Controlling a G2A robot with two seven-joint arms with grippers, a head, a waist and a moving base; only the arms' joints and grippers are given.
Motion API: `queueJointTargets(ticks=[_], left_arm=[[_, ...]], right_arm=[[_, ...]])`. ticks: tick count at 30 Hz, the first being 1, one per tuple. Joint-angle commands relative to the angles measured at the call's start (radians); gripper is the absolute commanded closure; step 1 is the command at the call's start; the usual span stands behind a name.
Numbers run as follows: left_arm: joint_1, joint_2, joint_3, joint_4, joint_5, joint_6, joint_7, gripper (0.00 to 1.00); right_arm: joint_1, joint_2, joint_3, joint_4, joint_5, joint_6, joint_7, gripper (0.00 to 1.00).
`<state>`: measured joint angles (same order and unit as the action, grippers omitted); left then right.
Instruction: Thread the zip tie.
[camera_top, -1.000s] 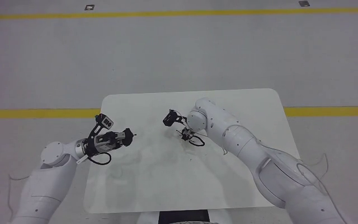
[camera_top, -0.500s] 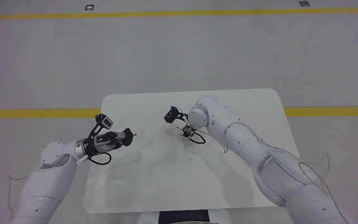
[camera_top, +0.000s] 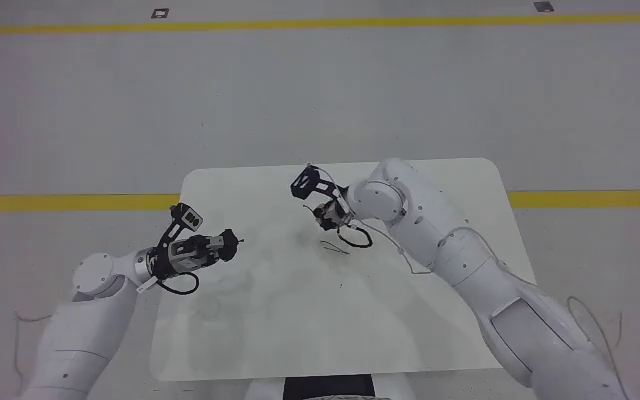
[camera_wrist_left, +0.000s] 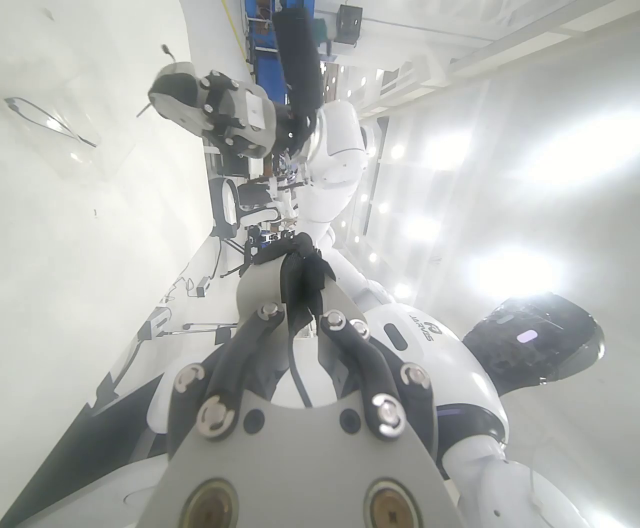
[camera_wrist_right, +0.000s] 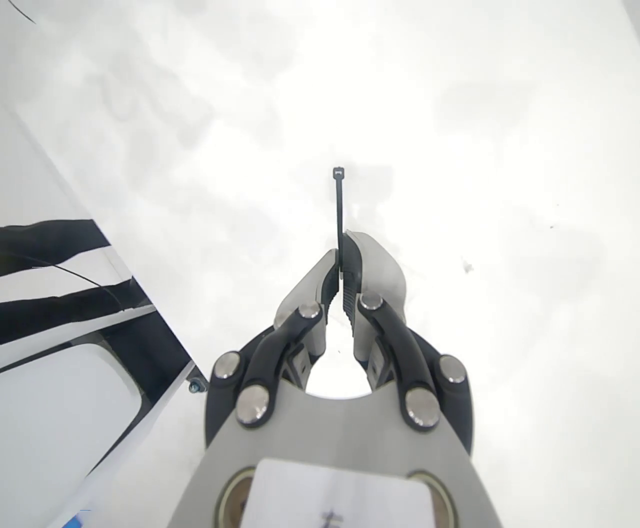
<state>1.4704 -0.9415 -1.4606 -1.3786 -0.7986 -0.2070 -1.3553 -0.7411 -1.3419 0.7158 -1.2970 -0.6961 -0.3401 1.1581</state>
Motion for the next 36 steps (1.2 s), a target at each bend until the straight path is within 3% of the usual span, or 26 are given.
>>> queueJointTargets(ticks=[1, 14, 17, 21, 24, 30, 36], left_arm=[[0.000, 0.000, 0.000, 0.000, 0.000, 0.000, 0.000, 1.00], [0.000, 0.000, 0.000, 0.000, 0.000, 0.000, 0.000, 1.00], [0.002, -0.001, -0.001, 0.007, -0.018, 0.018, 0.026, 1.00], [-0.007, 0.001, -0.024, 0.067, -0.072, 0.026, 0.003, 1.00], [-0.020, 0.003, -0.037, 0.114, -0.100, 0.024, -0.027, 1.00], [-0.051, 0.003, -0.021, 0.163, -0.131, 0.025, -0.035, 1.00], [-0.053, 0.003, -0.019, 0.165, -0.131, 0.024, -0.035, 1.00]], right_arm=[[-0.014, 0.024, -0.004, -0.068, 0.032, 0.000, -0.030, 1.00], [-0.014, 0.030, -0.012, -0.090, 0.044, 0.000, -0.042, 1.00], [-0.045, 0.034, 0.000, -0.102, 0.054, 0.000, -0.155, 1.00], [-0.048, 0.051, -0.015, -0.124, 0.095, 0.000, -0.247, 1.00], [-0.025, 0.061, -0.055, -0.132, 0.162, 0.000, -0.290, 1.00], [0.080, 0.061, -0.216, -0.114, 0.245, 0.000, -0.423, 1.00], [0.087, 0.060, -0.227, -0.111, 0.247, 0.000, -0.431, 1.00]])
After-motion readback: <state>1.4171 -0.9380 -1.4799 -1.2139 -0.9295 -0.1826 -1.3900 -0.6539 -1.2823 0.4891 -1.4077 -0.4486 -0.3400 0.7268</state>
